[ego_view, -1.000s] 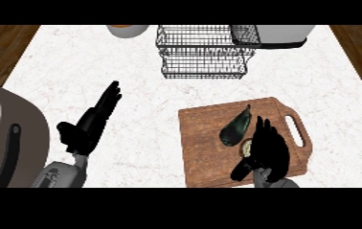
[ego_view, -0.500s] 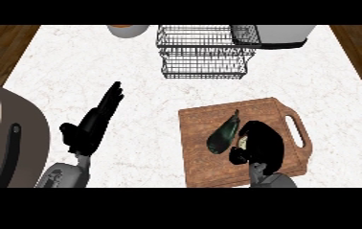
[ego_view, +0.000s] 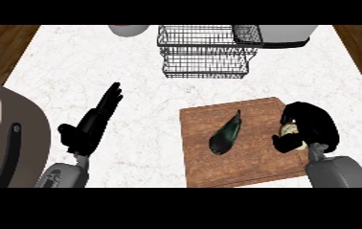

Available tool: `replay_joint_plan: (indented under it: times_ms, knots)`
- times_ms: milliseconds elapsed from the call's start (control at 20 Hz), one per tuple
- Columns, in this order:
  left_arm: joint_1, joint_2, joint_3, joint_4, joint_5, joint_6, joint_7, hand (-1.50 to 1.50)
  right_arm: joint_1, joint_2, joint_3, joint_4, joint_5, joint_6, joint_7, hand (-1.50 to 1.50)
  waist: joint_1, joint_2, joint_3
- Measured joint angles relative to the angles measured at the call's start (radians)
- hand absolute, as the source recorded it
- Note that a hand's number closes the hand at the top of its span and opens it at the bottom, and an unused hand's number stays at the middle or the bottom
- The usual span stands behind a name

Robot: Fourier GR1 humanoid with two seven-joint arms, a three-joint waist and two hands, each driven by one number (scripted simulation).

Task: Pick the cupcake from the cutting board and place it in the tiered basket

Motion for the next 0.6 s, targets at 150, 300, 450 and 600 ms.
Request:
replay_joint_plan:
  times_ms: [150,300,450,600]
  knots:
    - [-0.018,-0.003,0.001,0.002,-0.003,0.002,0.007,0.0,-0.046,-0.143,-0.077,0.097,-0.061,0.018,-0.215,1.5,0.008,0.003,0.001]
    - [-0.007,-0.012,-0.014,-0.013,-0.011,0.003,0.013,0.0,-0.097,-0.242,-0.149,0.225,-0.097,-0.018,-0.412,1.5,0.016,0.002,0.001]
    - [-0.001,-0.01,-0.008,-0.005,-0.012,-0.004,0.003,0.0,-0.156,-0.258,-0.222,0.315,-0.17,-0.048,-0.549,1.5,0.015,0.001,0.0]
    - [-0.007,-0.019,-0.009,0.009,-0.021,0.004,-0.003,0.0,-0.22,-0.251,-0.302,0.34,-0.291,-0.012,-0.635,1.5,0.008,-0.003,0.0]
